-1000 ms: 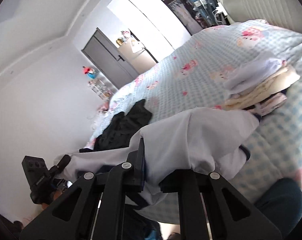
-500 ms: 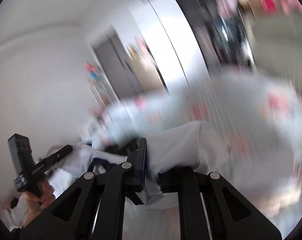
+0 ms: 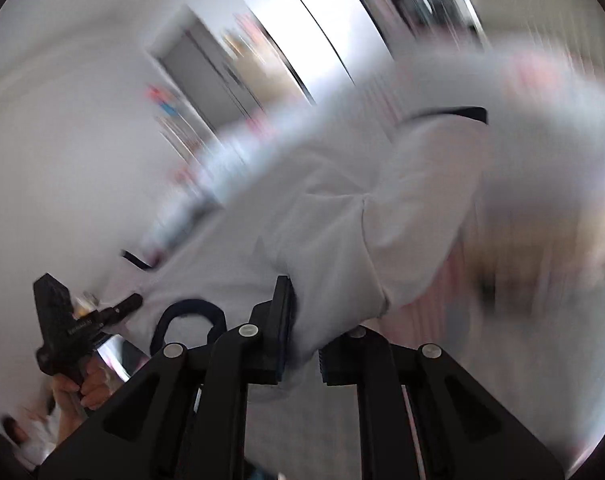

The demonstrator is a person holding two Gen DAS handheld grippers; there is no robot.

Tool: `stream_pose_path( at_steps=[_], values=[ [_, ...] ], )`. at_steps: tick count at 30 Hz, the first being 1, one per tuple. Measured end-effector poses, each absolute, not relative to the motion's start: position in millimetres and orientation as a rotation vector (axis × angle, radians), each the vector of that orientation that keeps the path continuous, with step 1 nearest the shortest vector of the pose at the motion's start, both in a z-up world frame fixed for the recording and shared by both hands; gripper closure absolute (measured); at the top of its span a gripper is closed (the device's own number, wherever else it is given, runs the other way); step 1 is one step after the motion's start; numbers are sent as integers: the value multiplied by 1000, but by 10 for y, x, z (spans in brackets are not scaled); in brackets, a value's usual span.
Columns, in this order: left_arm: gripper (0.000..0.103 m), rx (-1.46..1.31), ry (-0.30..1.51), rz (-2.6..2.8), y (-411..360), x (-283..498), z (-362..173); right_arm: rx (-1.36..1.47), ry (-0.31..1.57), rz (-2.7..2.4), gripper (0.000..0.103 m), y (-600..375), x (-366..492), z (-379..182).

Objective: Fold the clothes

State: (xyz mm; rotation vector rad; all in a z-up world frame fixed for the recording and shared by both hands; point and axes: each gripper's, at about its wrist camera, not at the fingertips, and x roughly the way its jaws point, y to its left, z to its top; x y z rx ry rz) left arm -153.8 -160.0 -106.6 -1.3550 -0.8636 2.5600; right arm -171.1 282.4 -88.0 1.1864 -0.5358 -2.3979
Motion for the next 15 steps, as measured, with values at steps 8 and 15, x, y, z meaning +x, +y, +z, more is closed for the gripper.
stream_pose_path(
  at_steps=[8, 15],
  values=[
    [66, -1483, -1101, 2420, -1878, -1329, -1698, 1518, -646, -2314, 77, 2733, -1539, -2078],
    [60, -1422, -1270, 2366, -1687, -865, -1817, 1465, -681, -2305, 63, 2682, -1535, -2044]
  ],
)
